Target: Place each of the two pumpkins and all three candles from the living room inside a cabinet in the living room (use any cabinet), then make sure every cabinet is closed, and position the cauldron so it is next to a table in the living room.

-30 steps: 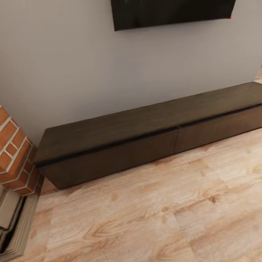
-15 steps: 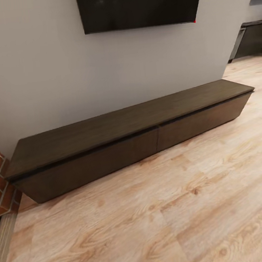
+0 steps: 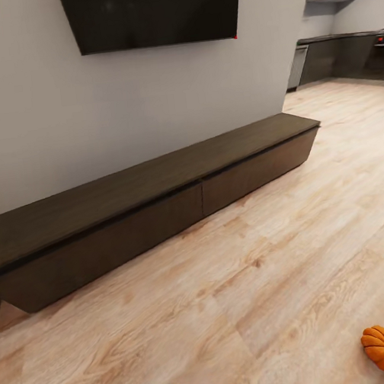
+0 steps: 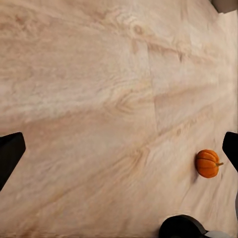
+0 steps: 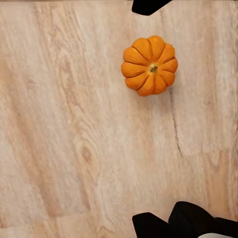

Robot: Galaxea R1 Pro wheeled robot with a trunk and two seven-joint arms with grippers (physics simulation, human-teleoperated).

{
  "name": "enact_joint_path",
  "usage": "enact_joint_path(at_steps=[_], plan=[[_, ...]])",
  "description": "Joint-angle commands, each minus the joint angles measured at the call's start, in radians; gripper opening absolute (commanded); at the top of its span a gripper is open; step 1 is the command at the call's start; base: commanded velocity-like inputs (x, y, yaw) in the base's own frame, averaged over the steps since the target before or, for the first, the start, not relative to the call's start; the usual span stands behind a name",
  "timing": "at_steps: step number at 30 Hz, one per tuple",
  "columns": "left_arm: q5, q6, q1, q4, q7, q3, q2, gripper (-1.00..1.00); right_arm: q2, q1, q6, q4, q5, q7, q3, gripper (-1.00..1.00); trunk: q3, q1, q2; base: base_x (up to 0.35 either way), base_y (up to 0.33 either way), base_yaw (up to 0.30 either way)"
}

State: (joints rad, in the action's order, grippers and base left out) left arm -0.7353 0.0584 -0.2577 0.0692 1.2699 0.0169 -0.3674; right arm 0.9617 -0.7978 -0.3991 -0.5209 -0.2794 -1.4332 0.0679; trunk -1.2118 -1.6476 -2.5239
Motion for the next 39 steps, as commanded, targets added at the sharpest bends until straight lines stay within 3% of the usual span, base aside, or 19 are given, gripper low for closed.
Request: enact_joint_path(at_steps=[1,12,26,39], plan=[[0.002,0.006,0.000,0.000,0.002,0.001,0.000,1.00,-0.001,-0.001,-0.010,-0.001,-0.010,-0.007,0.007,1.00,-0.001,0.001,0.000,-0.311,0.000,-0.300],[0.001,0.006,0.000,0.000,0.000,0.001,0.000,1.00,0.000,-0.001,-0.010,-0.001,-0.010,-0.007,0.007,1.00,-0.001,0.001,0.000,-0.066,-0.023,-0.300],[0.002,0.006,0.000,0.000,-0.002,0.001,0.000,1.00,0.000,-0.001,-0.011,-0.001,-0.010,-0.007,0.007,1.00,-0.001,0.001,0.000,0.024,-0.255,-0.294],[0.000,0.006,0.000,0.000,-0.003,0.001,0.000,1.00,-0.009,-0.001,-0.008,-0.001,-0.012,-0.002,0.005,1.00,-0.001,0.001,0.000,0.092,-0.149,-0.050]])
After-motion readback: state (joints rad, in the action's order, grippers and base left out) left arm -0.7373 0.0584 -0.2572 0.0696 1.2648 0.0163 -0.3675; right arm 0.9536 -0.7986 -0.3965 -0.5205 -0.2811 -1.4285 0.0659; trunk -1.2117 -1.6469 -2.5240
